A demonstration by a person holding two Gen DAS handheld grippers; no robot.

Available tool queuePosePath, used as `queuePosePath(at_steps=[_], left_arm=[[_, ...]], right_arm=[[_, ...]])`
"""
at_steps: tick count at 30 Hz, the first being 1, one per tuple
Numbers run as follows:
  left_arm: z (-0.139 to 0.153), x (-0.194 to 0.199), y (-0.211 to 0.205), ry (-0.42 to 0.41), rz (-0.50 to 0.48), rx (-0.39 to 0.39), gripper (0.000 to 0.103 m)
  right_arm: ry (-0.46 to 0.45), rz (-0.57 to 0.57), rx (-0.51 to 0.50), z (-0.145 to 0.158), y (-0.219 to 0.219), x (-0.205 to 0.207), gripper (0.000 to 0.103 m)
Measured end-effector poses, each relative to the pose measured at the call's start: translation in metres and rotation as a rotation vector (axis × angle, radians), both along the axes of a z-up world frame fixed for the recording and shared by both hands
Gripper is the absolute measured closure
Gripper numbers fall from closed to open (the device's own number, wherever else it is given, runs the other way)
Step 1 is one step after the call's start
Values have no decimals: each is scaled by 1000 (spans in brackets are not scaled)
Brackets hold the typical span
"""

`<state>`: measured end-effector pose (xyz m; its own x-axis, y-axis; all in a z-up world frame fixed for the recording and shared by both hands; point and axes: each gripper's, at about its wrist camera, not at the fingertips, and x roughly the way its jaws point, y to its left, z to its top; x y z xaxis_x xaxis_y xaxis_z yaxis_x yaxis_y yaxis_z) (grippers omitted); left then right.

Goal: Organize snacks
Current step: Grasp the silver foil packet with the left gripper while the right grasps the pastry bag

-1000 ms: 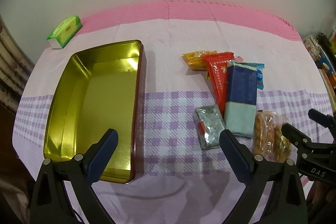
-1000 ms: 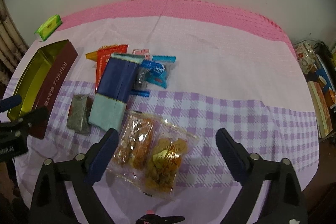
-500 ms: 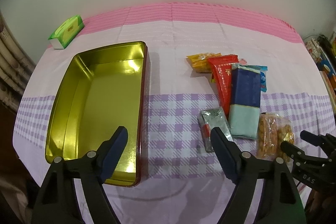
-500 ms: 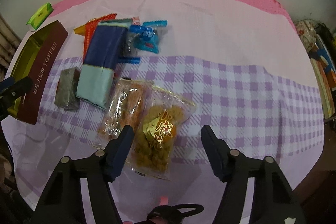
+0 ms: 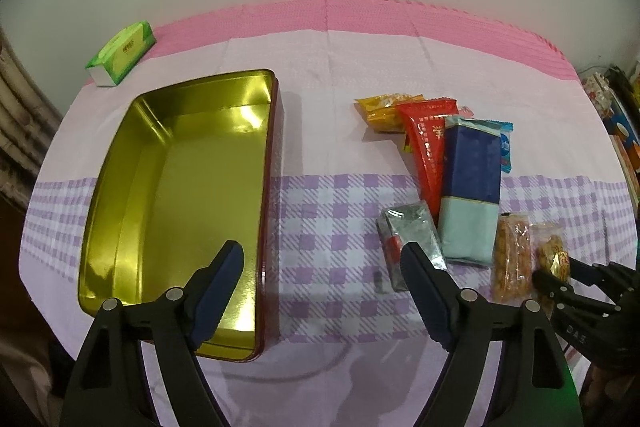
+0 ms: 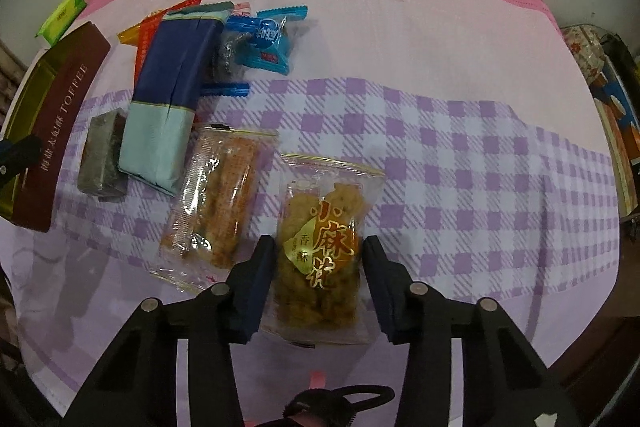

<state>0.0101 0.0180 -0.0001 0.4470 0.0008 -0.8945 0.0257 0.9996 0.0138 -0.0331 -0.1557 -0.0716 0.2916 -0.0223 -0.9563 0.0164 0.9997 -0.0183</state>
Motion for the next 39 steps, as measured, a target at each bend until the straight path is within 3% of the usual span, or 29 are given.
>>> queuePosePath(at_steps=[9, 16, 25, 31, 38, 39], left_arm=[[-12, 8, -20, 100, -62, -82, 22], [-21, 19, -35, 170, -58, -119, 23], [-36, 50, -35, 269, 31, -210, 45], [-47, 56, -36, 297, 69, -209, 53], [-57, 57, -43, 298, 51, -183, 55], [-57, 57, -43, 297, 45, -183, 60]], right_arm=[[3, -35, -20, -3, -20, 20, 66], [4, -47, -14, 2, -39, 35, 66], [5, -59, 14, 0, -56, 39, 65], [4, -59, 13, -1, -58, 40, 64], [4, -61, 14, -2, -59, 40, 64], [4, -61, 14, -2, -59, 40, 64]])
